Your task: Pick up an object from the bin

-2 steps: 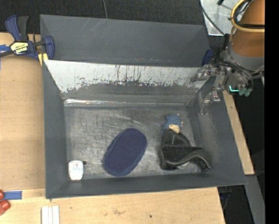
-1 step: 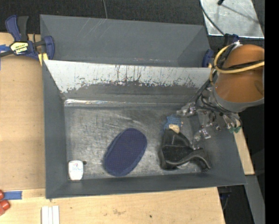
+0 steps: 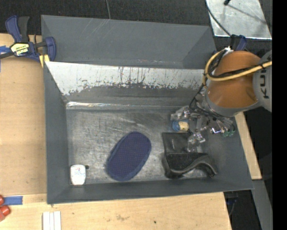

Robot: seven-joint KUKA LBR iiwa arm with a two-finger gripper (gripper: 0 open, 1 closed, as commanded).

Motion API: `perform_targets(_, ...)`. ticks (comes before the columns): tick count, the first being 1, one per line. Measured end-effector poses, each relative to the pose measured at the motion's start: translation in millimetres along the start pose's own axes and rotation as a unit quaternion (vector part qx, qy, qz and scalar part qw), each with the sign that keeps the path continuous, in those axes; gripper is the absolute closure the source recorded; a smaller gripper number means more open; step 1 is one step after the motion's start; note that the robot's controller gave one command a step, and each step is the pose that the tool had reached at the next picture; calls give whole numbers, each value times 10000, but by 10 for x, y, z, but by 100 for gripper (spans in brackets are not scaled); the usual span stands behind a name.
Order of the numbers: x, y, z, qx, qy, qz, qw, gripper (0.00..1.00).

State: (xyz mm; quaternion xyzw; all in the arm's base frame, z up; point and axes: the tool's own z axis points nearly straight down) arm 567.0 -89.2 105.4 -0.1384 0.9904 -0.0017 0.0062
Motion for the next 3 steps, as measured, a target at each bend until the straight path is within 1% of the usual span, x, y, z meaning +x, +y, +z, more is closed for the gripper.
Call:
perform_targets(1, -493, -333, 347, -21, 42, -306, 9995, 0)
perform_targets(2, -512, -333, 309, -1, -13, -305, 9995, 100)
perform_targets(3, -294, -481, -1197, -5, 9, -2418, 9703, 100)
